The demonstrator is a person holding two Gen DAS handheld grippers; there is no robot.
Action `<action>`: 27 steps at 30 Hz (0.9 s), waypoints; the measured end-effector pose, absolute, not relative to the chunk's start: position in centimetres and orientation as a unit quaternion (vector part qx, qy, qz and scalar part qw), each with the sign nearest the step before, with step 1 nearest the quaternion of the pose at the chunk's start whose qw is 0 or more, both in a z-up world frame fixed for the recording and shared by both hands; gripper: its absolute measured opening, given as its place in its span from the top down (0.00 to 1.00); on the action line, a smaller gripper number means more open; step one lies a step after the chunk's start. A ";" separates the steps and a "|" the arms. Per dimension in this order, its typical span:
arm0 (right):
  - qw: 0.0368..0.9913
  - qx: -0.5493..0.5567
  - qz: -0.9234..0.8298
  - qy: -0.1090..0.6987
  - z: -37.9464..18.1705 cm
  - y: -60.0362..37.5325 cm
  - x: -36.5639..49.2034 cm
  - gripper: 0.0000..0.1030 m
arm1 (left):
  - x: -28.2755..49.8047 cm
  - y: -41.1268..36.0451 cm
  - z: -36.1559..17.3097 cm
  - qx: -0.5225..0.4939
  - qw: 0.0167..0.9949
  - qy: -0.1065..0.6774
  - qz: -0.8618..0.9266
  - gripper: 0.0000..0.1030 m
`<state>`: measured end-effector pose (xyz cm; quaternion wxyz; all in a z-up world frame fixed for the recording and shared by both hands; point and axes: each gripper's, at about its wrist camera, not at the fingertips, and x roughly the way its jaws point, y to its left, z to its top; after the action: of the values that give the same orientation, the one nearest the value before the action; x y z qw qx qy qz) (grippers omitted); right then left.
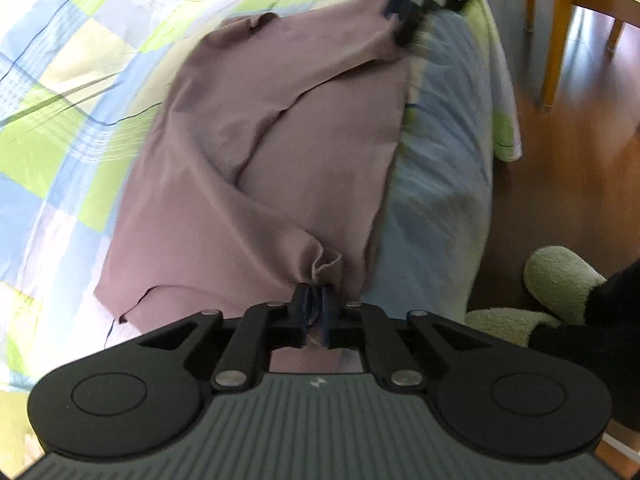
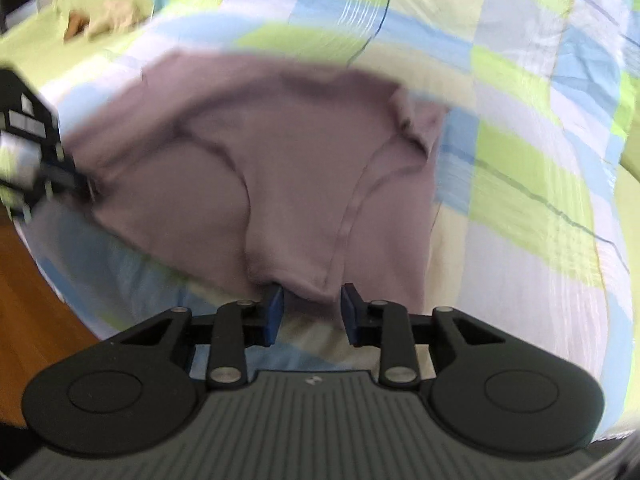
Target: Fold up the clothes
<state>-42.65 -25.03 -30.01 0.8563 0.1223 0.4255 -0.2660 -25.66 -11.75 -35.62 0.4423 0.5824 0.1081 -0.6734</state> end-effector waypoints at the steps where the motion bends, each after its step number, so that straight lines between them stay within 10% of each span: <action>1: 0.862 0.126 -0.267 0.411 -29.3 -24.9 -42.6 0.75 | -25.3 -11.2 -35.0 0.586 0.422 0.123 -0.680 0.77; 15: 0.852 0.172 -0.350 0.349 -27.6 -22.6 -36.3 0.83 | -14.8 -20.6 -29.5 0.483 0.500 0.174 -0.697 0.75; 27: 0.745 0.308 -0.515 0.291 -33.7 -20.0 -24.5 0.95 | -10.2 -32.2 -30.7 0.441 0.300 0.125 -0.837 0.75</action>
<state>-24.50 -20.01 -33.71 0.7452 0.3085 0.2907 -0.5149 -10.16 -32.24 -30.65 0.2998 0.4410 0.1252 -0.8367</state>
